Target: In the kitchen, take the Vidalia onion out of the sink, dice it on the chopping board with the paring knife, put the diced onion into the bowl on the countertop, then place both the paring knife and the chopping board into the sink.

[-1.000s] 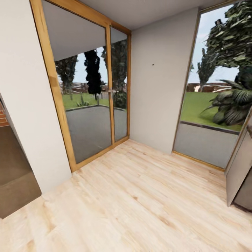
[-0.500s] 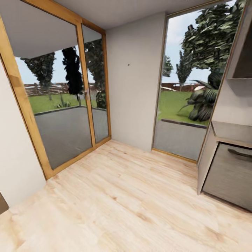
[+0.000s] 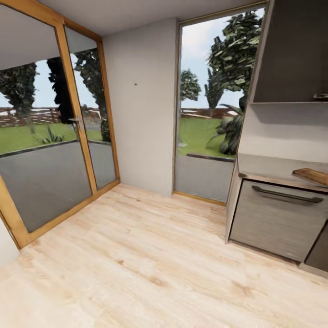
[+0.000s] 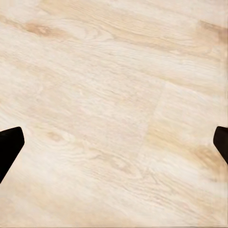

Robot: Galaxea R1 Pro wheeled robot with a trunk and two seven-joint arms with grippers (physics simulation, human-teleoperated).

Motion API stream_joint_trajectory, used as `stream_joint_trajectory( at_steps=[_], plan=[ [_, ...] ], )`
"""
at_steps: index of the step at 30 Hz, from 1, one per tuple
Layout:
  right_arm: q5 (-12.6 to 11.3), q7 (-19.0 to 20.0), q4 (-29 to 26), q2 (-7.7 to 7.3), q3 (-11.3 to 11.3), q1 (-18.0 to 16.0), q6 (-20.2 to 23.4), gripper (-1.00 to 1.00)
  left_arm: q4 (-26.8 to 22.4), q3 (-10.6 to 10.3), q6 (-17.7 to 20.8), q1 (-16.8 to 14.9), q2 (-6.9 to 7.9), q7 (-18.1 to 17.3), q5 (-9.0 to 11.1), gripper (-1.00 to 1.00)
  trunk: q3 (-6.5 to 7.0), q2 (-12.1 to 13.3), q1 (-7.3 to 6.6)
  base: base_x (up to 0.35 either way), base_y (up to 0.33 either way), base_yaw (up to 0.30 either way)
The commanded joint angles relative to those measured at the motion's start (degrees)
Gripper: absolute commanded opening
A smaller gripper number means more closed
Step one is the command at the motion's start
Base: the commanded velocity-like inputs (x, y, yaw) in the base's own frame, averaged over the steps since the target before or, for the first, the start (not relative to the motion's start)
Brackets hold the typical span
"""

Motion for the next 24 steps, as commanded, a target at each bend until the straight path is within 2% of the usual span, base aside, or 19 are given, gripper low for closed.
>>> stream_joint_trajectory(
  at_steps=[1,24],
  plan=[
    [-0.2,0.0,0.0,0.02,0.0,0.0,-0.1,1.00,0.0,0.0,-0.1,0.0,0.01,0.0,0.0,1.00,-0.04,0.0,0.00,0.000,-0.319,-0.271],
    [-0.2,0.0,0.0,-0.05,0.0,0.0,-0.1,1.00,0.0,0.0,-0.1,0.0,0.07,0.0,0.0,1.00,-0.04,0.0,0.00,0.000,-0.319,-0.271]
  ],
)
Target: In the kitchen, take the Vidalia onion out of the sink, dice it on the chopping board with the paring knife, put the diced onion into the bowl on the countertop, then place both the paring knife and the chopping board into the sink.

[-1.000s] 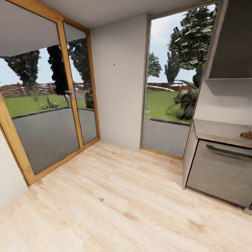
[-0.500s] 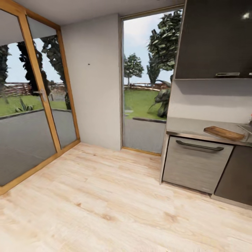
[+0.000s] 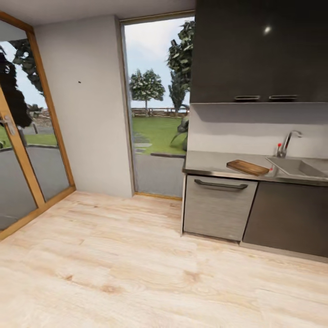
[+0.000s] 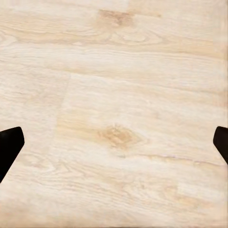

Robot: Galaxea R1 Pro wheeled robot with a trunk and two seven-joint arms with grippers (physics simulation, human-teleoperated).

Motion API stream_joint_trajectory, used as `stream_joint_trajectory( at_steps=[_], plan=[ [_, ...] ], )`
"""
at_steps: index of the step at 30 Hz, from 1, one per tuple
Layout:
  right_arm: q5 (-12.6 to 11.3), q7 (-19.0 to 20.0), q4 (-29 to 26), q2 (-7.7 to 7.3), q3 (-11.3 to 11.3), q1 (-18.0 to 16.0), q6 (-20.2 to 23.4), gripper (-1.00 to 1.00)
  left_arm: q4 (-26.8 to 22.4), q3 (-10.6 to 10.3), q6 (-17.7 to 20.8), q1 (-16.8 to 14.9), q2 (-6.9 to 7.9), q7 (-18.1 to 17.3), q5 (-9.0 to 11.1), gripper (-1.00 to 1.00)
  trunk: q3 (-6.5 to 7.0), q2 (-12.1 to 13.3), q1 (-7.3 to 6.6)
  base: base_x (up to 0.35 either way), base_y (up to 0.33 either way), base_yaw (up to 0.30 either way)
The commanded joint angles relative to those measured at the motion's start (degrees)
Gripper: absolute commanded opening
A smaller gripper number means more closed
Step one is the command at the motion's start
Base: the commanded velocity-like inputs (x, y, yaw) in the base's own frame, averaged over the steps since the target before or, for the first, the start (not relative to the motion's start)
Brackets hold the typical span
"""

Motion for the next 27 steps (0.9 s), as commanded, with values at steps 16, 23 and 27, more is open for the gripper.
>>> stream_joint_trajectory(
  at_steps=[16,23,27],
  plan=[
    [-0.2,0.0,0.0,0.04,0.0,0.0,-0.1,1.00,-0.1,0.1,-0.2,0.0,0.18,0.0,0.0,1.00,-0.04,0.0,0.00,0.114,-0.297,-0.275],
    [-0.2,-0.1,0.0,0.08,0.0,0.0,-0.1,1.00,-0.1,0.2,-0.2,0.0,0.27,0.0,0.0,1.00,-0.04,0.0,0.00,0.241,-0.189,-0.273],
    [-0.2,-0.1,0.0,0.09,0.0,0.0,-0.1,1.00,-0.1,0.2,-0.2,0.0,0.28,0.0,0.0,1.00,-0.04,0.0,0.00,0.281,-0.032,-0.139]
  ],
)
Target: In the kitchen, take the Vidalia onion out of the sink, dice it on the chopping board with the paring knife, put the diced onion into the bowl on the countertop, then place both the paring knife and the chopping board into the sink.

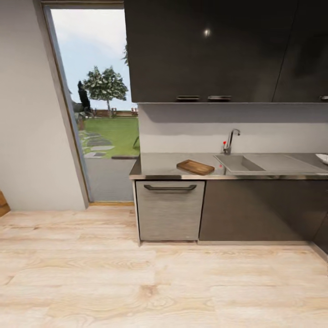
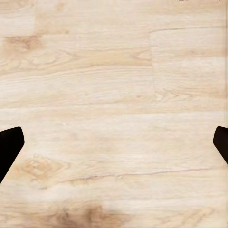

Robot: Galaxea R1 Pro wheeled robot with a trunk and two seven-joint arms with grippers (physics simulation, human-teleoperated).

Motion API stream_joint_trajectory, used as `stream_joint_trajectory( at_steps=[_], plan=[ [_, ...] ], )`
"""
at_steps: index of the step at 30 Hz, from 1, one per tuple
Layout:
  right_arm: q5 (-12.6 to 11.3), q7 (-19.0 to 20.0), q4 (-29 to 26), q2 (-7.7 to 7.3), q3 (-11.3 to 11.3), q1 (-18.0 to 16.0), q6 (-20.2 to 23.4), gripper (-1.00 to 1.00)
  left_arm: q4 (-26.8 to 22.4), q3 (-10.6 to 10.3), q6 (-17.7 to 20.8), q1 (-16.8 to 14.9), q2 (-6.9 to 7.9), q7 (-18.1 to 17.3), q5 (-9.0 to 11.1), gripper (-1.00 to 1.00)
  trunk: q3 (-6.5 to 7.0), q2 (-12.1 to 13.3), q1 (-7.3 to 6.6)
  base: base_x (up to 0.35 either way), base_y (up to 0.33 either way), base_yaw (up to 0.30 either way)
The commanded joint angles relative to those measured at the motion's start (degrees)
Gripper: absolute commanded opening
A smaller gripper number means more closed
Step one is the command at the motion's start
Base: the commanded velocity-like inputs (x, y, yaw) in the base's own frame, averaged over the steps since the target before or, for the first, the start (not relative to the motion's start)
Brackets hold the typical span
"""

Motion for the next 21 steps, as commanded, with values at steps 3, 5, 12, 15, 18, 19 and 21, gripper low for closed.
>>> stream_joint_trajectory(
  at_steps=[3,5,12,15,18,19,21],
  plan=[
    [-0.2,0.0,0.0,0.02,0.0,0.0,-0.1,1.00,0.0,0.1,-0.1,0.0,0.02,0.0,0.0,1.00,-0.04,0.0,0.03,0.289,-0.009,-0.040],
    [-0.2,-0.1,0.0,0.02,0.0,0.0,-0.1,1.00,0.0,0.1,-0.1,0.0,0.04,0.0,0.0,1.00,-0.04,0.0,0.03,0.280,-0.003,-0.013],
    [-0.2,-0.1,0.0,0.02,0.0,0.0,-0.1,1.00,-0.3,0.3,-0.1,0.0,-0.34,0.1,0.5,1.00,-0.04,0.0,0.03,0.073,-0.001,-0.002],
    [-0.2,0.0,0.0,0.02,0.0,0.0,-0.1,1.00,-0.3,0.3,-0.1,0.0,-0.41,0.1,0.5,1.00,0.31,0.8,-0.41,0.004,0.000,0.000],
    [-0.2,0.0,0.0,0.02,0.0,0.0,-0.1,1.00,-0.3,0.3,-0.1,0.0,-0.42,0.1,0.5,1.00,0.85,2.0,-1.07,0.001,0.000,0.000],
    [-0.2,0.0,0.0,0.02,0.0,0.0,-0.1,1.00,-0.3,0.3,-0.1,0.0,-0.43,0.1,0.5,1.00,1.03,2.4,-1.29,0.000,0.000,0.000],
    [-0.2,-0.1,0.0,0.02,0.0,0.0,-0.1,1.00,-0.3,0.3,-0.1,0.0,-0.43,0.1,0.5,1.00,1.39,3.2,-1.73,0.000,0.000,0.000]
  ],
)
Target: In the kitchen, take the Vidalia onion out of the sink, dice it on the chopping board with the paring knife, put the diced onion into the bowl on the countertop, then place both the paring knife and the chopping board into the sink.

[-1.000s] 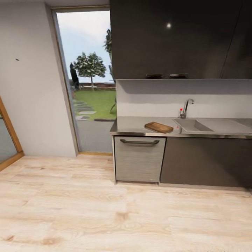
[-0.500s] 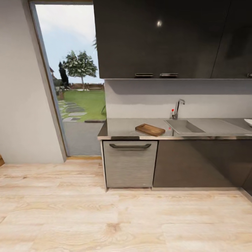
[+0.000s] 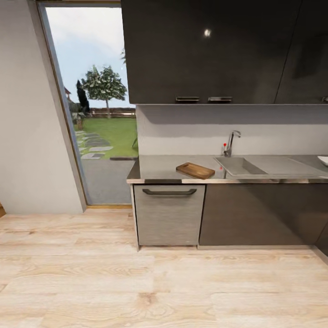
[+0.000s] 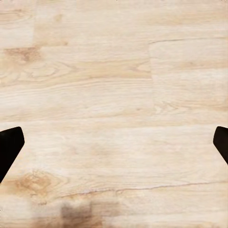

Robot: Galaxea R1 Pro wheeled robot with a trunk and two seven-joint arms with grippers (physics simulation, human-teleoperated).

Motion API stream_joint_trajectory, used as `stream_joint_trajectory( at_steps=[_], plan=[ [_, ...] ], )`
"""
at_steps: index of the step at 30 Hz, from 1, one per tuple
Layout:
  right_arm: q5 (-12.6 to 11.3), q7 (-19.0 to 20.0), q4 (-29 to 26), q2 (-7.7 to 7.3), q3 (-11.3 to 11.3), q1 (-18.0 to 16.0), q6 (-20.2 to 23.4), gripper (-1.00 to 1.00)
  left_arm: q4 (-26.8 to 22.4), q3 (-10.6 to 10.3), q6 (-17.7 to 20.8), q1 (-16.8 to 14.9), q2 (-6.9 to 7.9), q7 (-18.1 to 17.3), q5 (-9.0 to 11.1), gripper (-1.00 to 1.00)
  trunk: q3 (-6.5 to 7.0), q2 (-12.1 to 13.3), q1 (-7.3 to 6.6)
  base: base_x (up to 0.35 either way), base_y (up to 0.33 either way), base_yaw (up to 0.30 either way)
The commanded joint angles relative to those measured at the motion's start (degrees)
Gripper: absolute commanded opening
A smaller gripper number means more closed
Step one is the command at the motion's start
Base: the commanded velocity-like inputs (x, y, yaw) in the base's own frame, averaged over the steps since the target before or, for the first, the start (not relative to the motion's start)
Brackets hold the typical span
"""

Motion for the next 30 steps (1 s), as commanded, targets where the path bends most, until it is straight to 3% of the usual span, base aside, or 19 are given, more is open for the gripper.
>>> stream_joint_trajectory(
  at_steps=[1,30],
  plan=[
    [-0.2,-0.1,0.0,0.02,0.0,0.0,-0.1,1.00,0.0,0.0,-0.1,0.0,0.00,0.0,0.0,1.00,0.14,0.4,-0.22,0.000,0.000,0.000],
    [-0.2,-0.1,0.0,0.02,0.0,0.0,-0.1,1.00,-0.2,0.1,-0.1,0.0,-0.01,0.1,0.0,1.00,5.35,12.0,-6.59,0.000,0.000,0.000]
  ],
)
